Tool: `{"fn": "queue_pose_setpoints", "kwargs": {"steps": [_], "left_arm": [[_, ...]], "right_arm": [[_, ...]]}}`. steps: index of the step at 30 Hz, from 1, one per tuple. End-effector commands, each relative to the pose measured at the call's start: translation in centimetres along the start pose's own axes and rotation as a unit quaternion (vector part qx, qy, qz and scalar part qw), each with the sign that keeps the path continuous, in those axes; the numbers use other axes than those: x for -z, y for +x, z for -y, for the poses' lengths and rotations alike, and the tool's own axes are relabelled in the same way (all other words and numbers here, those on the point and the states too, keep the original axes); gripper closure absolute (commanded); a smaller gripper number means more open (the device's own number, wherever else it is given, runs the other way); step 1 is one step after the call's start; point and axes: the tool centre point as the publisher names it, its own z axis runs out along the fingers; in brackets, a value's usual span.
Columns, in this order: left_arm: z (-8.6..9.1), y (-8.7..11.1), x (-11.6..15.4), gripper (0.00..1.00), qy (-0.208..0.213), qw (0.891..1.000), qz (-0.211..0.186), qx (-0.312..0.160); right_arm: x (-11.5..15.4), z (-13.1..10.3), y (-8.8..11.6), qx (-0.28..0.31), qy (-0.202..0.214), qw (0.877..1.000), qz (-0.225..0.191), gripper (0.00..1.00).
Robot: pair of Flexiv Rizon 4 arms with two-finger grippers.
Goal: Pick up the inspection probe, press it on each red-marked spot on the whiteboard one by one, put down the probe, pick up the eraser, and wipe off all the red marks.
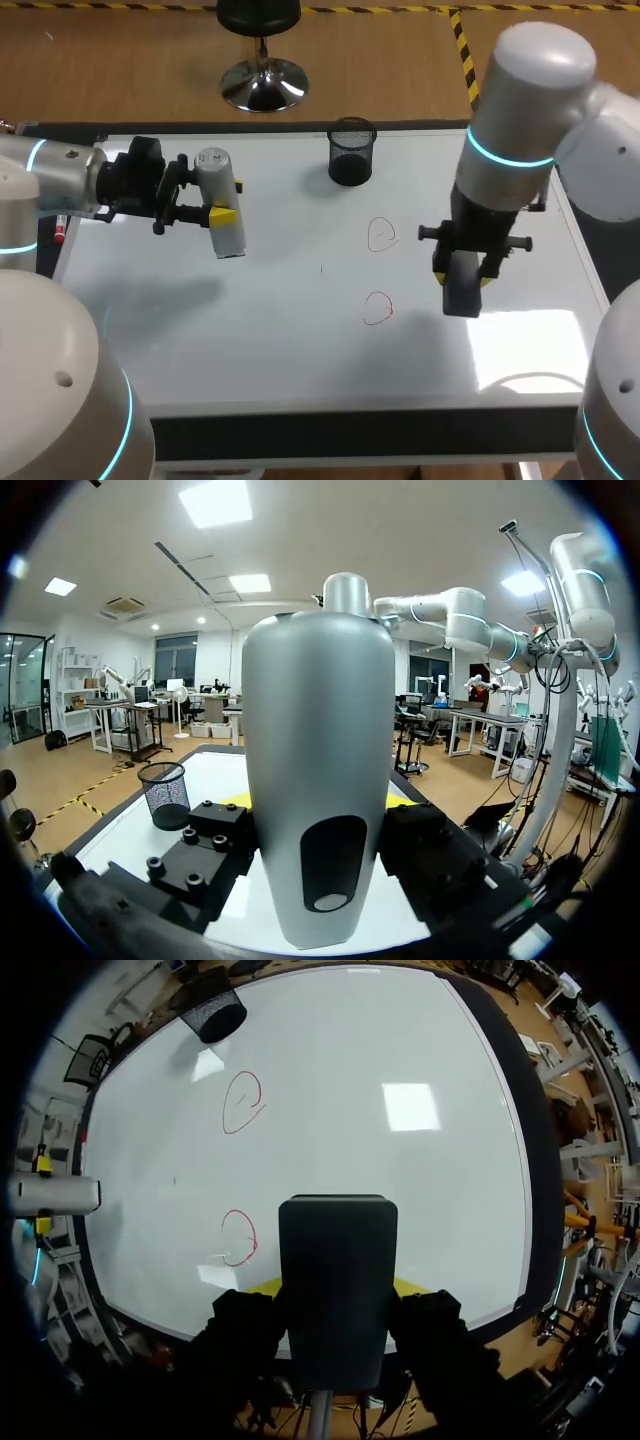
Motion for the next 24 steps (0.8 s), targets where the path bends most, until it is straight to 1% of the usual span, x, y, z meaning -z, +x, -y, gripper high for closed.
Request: {"fn": "queue_pose_setpoints", "kwargs": {"steps": [1,9,14,18,24], "left_arm": [[0.1,0.0,0.0,1.0,0.0,1.0,0.0,-0.001],[0.1,0.0,0.0,1.0,0.0,1.0,0.0,-0.001],[0.1,0.0,0.0,1.0,0.0,1.0,0.0,-0.001],[0.1,0.0,0.0,1.0,0.0,1.0,0.0,-0.001],[0.1,0.0,0.0,1.0,0.0,1.0,0.0,-0.001]], "right_arm": [[0.3,-0.4,2.0,0.001,0.0,1.0,0.031,1.0],[0.8,-0.6,5.4,0.006,-0.01,0.998,0.054,1.0],[0.5,-0.4,7.4,0.01,-0.015,0.998,0.062,1.0],[-0.2,-0.3,8.6,0.018,-0.016,0.998,0.058,1.0],[-0.4,-0.4,10.7,0.019,-0.023,0.998,0.059,1.0]]}}
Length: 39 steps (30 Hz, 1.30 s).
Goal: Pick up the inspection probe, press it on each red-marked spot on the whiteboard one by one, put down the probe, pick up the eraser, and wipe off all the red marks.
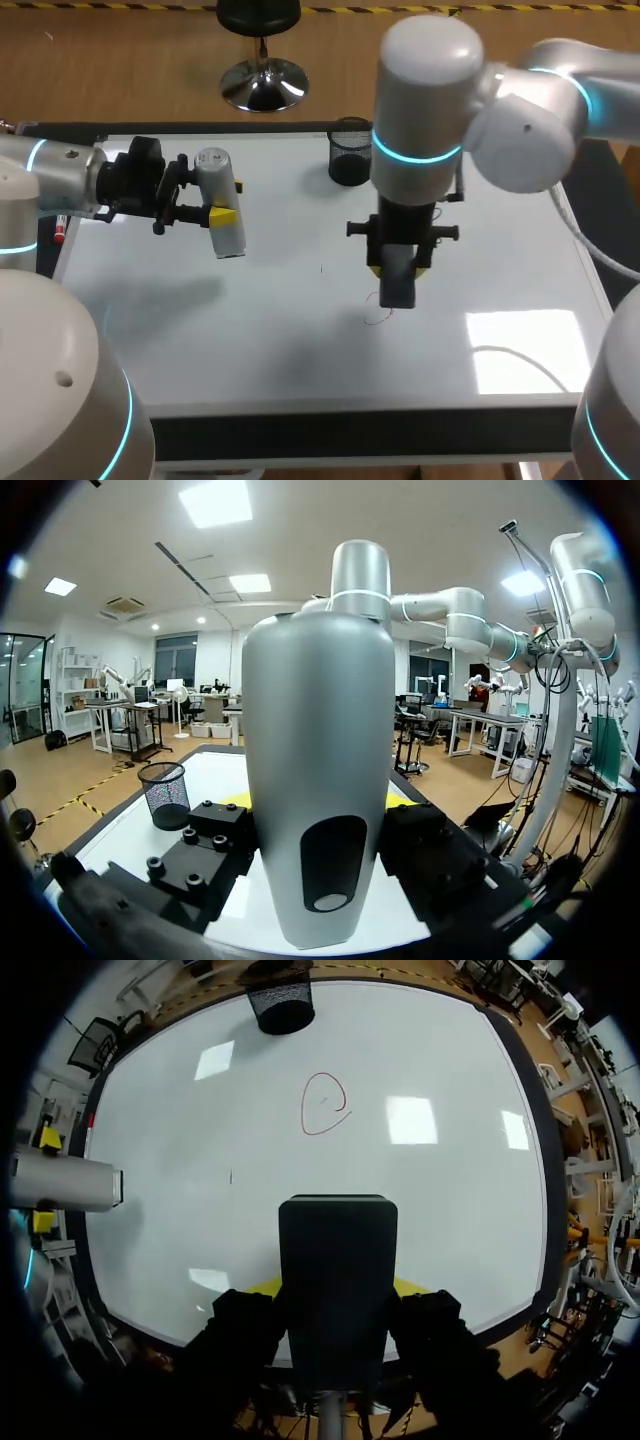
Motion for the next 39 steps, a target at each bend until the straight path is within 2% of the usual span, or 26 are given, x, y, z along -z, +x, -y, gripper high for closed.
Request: {"fn": "queue_pose_setpoints", "kwargs": {"steps": [1,8,13,15,25,32,39], "left_arm": [[0.1,0.0,0.1,1.0,0.0,1.0,0.0,-0.001],[0.1,0.0,0.1,1.0,0.0,1.0,0.0,-0.001],[0.1,0.0,0.1,1.0,0.0,1.0,0.0,-0.001],[0.1,0.0,0.1,1.0,0.0,1.0,0.0,-0.001],[0.1,0.0,0.1,1.0,0.0,1.0,0.0,-0.001],[0.1,0.0,0.1,1.0,0.0,1.0,0.0,-0.001],[0.1,0.0,0.1,1.0,0.0,1.0,0.0,-0.001]], "right_arm": [[-0.4,-0.5,2.0,0.0,-0.002,0.999,0.034,1.0],[-0.4,-0.9,4.2,0.002,-0.004,0.999,0.043,1.0],[-0.6,-0.9,5.4,0.007,-0.013,0.999,0.033,1.0],[-0.8,-1.0,5.9,0.015,-0.022,1.0,0.016,1.0],[-1.8,-0.4,7.7,0.001,-0.031,1.0,0.003,1.0],[-2.8,-0.3,9.3,0.013,-0.028,1.0,0.003,1.0],[-4.2,-0.3,10.2,0.017,-0.03,0.999,-0.014,1.0]]}}
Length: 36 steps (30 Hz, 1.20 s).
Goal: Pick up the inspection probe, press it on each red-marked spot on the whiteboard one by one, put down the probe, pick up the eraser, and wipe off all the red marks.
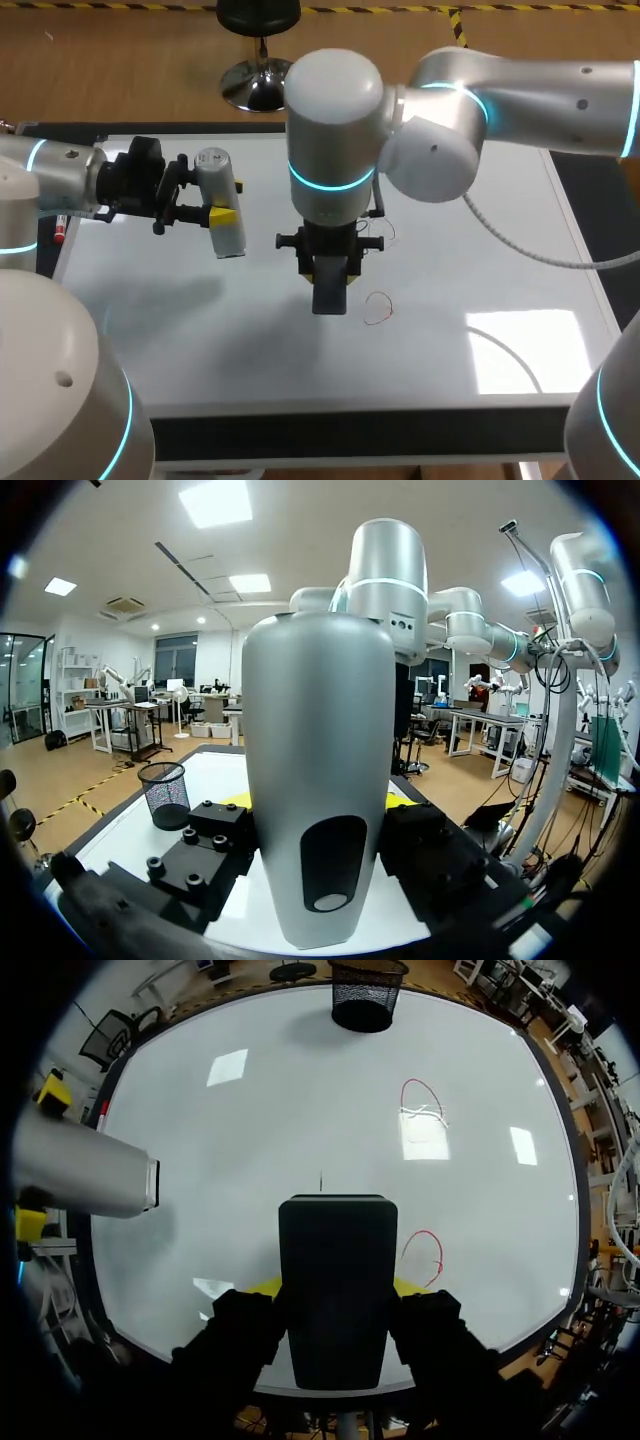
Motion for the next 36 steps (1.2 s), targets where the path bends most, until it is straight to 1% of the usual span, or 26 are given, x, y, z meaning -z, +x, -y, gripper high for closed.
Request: {"fn": "queue_pose_setpoints", "kwargs": {"steps": [1,5,11,16,20,22,25,27,36], "left_arm": [[0.1,0.0,0.1,1.0,0.0,1.0,0.0,-0.001],[0.1,0.0,0.1,1.0,0.0,1.0,0.0,-0.001],[0.1,0.0,0.1,1.0,0.0,1.0,0.0,-0.001],[0.1,0.0,0.1,1.0,0.0,1.0,0.0,-0.001],[0.1,0.0,0.1,1.0,0.0,1.0,0.0,-0.001],[0.1,0.0,0.1,1.0,0.0,1.0,0.0,-0.001],[0.1,0.0,0.1,1.0,0.0,1.0,0.0,-0.001],[0.1,0.0,0.1,1.0,0.0,1.0,0.0,-0.001],[0.1,0.0,0.1,1.0,0.0,1.0,0.0,-0.001]], "right_arm": [[-1.3,0.1,0.7,0.001,0.001,1.0,-0.006,1.0],[-2.0,0.7,1.1,-0.004,-0.002,1.0,-0.02,1.0],[-2.9,1.5,1.5,-0.003,-0.007,0.998,-0.054,1.0],[-3.6,1.8,2.0,0.004,0.003,0.998,-0.061,1.0],[-4.3,2.0,1.5,0.001,0.014,0.997,-0.073,1.0],[-4.6,2.0,1.2,0.007,0.019,0.996,-0.088,1.0],[-5.0,1.9,0.6,0.007,0.041,0.994,-0.097,1.0],[-5.1,1.9,0.5,0.01,0.051,0.994,-0.093,1.0],[-6.2,2.3,0.1,0.004,0.063,0.993,-0.099,1.0]]}}
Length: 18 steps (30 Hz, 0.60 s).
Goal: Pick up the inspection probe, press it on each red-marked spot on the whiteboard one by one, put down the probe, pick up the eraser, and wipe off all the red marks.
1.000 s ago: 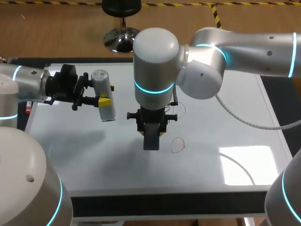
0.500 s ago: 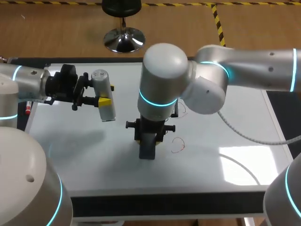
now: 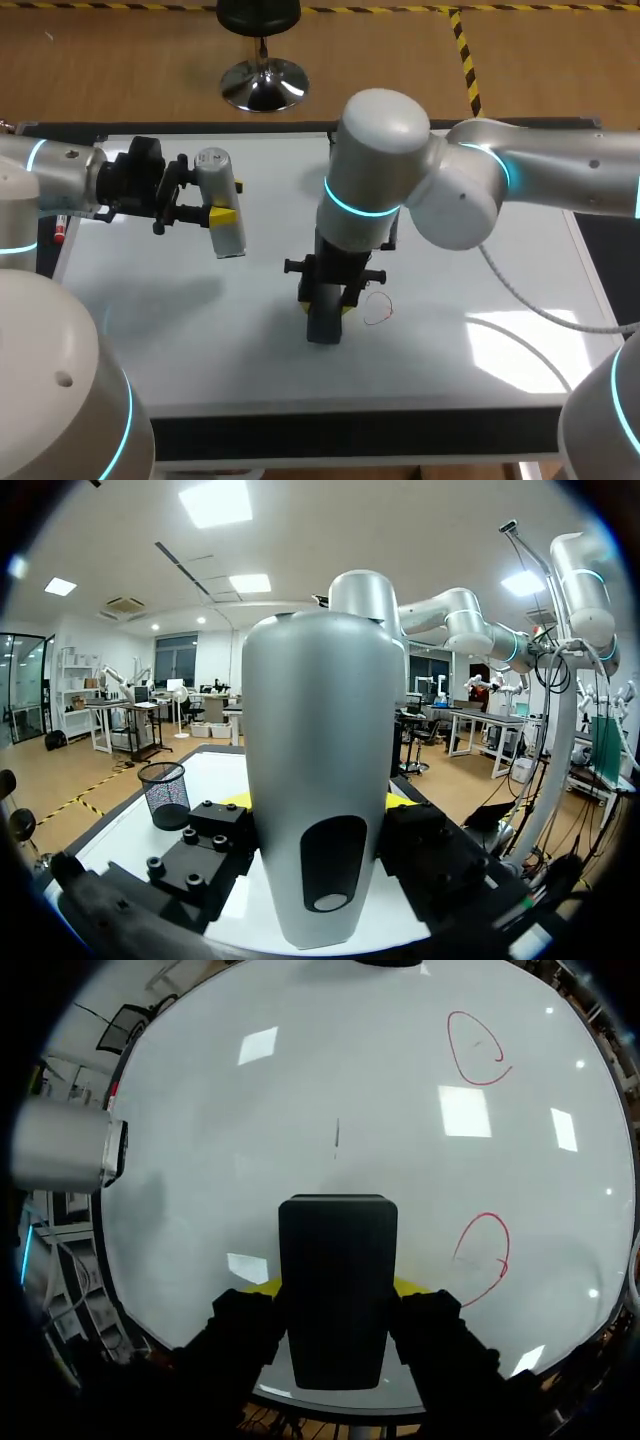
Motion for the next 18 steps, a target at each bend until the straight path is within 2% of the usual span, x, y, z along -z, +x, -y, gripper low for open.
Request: {"fn": "queue_pose_setpoints", "kwargs": {"steps": [1,12,18], "left_arm": [[0.1,0.0,0.1,1.0,0.0,1.0,0.0,-0.001],[0.1,0.0,0.1,1.0,0.0,1.0,0.0,-0.001],[0.1,0.0,0.1,1.0,0.0,1.0,0.0,-0.001]], "right_arm": [[-0.8,0.1,-0.7,-0.004,0.005,1.0,-0.007,1.0],[-1.1,0.6,-2.7,-0.03,0.027,0.999,-0.003,1.0],[-1.8,0.8,-4.7,-0.056,0.051,0.997,-0.002,1.0]]}}
